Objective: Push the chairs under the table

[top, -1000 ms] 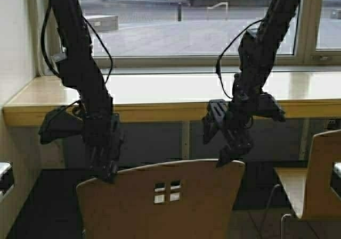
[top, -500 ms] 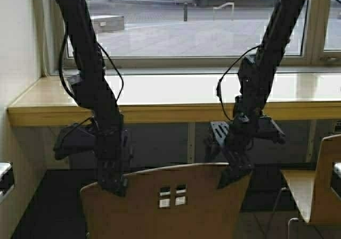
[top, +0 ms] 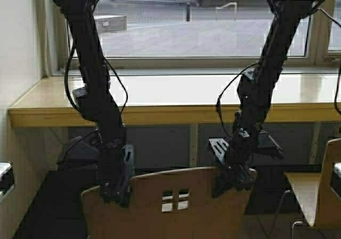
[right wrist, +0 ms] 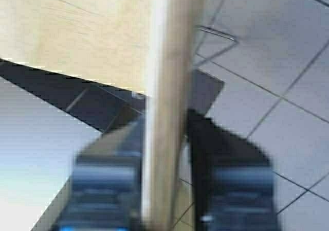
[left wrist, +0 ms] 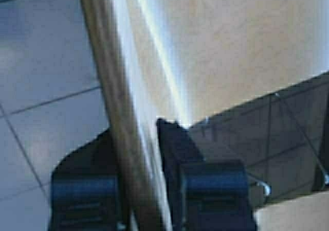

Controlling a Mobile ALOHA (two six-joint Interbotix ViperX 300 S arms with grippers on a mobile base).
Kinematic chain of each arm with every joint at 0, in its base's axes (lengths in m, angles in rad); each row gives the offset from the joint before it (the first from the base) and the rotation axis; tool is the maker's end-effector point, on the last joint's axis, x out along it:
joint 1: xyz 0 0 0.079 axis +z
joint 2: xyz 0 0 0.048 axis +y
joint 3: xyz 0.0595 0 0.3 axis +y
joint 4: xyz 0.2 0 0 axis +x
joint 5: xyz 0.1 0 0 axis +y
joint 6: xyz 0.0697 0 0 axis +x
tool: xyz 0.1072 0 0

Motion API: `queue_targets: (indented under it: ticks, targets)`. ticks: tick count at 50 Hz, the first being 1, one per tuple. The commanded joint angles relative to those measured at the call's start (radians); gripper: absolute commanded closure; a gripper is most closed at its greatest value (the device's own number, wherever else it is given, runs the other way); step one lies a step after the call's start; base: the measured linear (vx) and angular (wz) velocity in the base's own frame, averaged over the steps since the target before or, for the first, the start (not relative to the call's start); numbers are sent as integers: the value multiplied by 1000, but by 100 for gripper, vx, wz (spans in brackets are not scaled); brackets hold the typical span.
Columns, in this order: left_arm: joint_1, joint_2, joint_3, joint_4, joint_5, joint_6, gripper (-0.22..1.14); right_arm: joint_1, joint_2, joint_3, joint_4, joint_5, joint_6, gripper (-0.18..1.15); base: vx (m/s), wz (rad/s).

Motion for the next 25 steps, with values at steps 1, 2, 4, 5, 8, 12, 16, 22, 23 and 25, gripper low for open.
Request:
queue_targets:
  ticks: [1,2,4,5,8,12,16,22,23,25]
  targets:
    - [-3,-12,-25,8,-5,11,68,-3,-20,-21,0,6,-3,80,3,-1]
    - [-2,-11,-28,8,-5,11,70,-5,-20,-21,0,8,-3,85,3,-1]
    - [3,-8,-31,8,-3,11,76,-6,-17,-21,0,8,-2,92,3,1]
    - [8,-8,-34,8,-3,14,78,-8,-17,-21,0,8,-3,95,3,3]
    - [20,-3,-41,8,-3,14,82,-9,-15,-20,0,9,-2,96,4,2]
    - [35,-2,-48,8,-3,15,83,-9,-12,-15,-2,9,-3,94,4,3]
    - [52,-2,-54,9,-3,20,83,-9,-8,-15,-2,11,-2,94,5,1]
    - [72,-2,-60,12,-3,23,83,-9,-11,-2,-2,20,-2,94,8,0]
    - [75,-2,-60,14,-3,23,83,-9,-12,2,0,18,-2,94,10,-1]
    - [80,3,-64,15,-3,25,83,-9,-12,5,0,20,-3,94,11,-1]
